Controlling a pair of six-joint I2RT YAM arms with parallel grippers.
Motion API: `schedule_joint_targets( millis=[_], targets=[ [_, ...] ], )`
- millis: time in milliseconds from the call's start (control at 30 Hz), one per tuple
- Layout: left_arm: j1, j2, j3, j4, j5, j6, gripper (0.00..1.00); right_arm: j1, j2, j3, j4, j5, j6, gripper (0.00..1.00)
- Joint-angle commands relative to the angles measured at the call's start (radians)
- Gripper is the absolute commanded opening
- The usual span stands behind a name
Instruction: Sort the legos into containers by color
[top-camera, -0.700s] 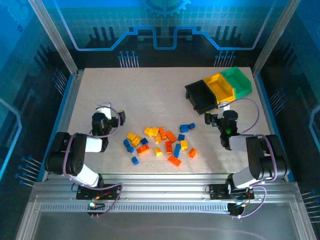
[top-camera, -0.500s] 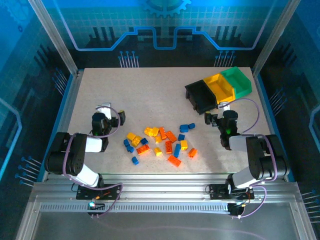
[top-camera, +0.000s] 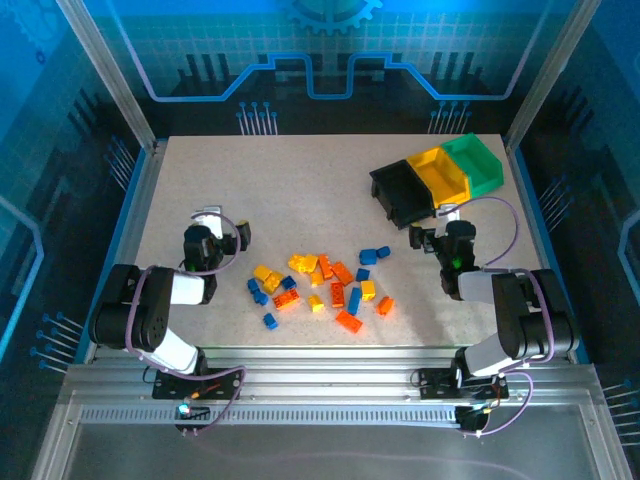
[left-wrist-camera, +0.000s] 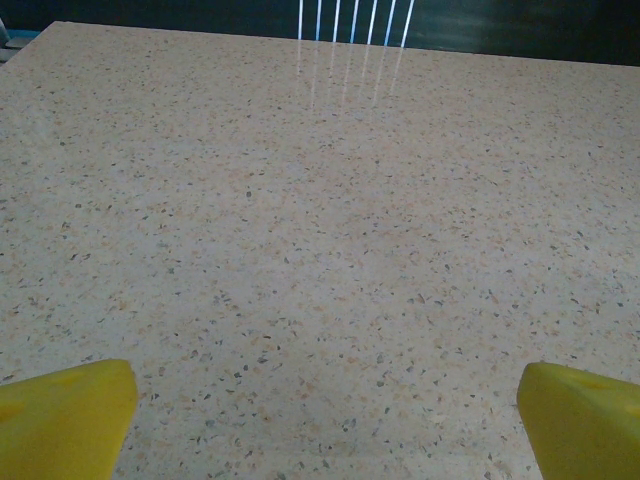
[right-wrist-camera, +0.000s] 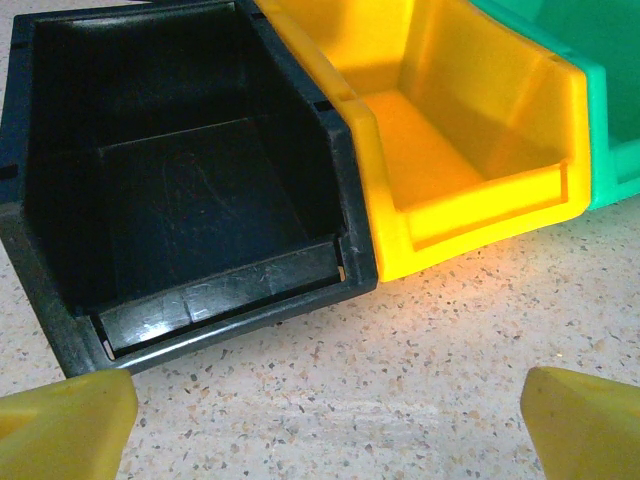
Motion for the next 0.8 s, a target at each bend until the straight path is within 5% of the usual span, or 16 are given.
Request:
schedule_joint_targets(
  millis=[0, 433, 600, 767],
  targets=[
    [0.007, 0.000, 0.017, 0.003, 0.025, 0.017, 0.99, 0.004, 0.005, -0.002, 0.053, -0.006, -0.019, 1.00],
    [0.007, -0.020, 0.017, -0.012, 0.012, 0.009, 0.99, -0.005, -0.008, 0.001, 0.037, -0.004, -0.004, 1.00],
    [0.006, -0.177, 0.022, -0.151, -0.067, -0.015, 0.99, -0.012, -0.112, 0.129, -0.304, 0.068, 0.062, 1.00],
    [0.009, -0.345, 0.020, -0.214, -0.161, -0.123, 0.99, -0.001, -0.205, 0.164, -0.449, 0.076, 0.155, 1.00]
  ],
)
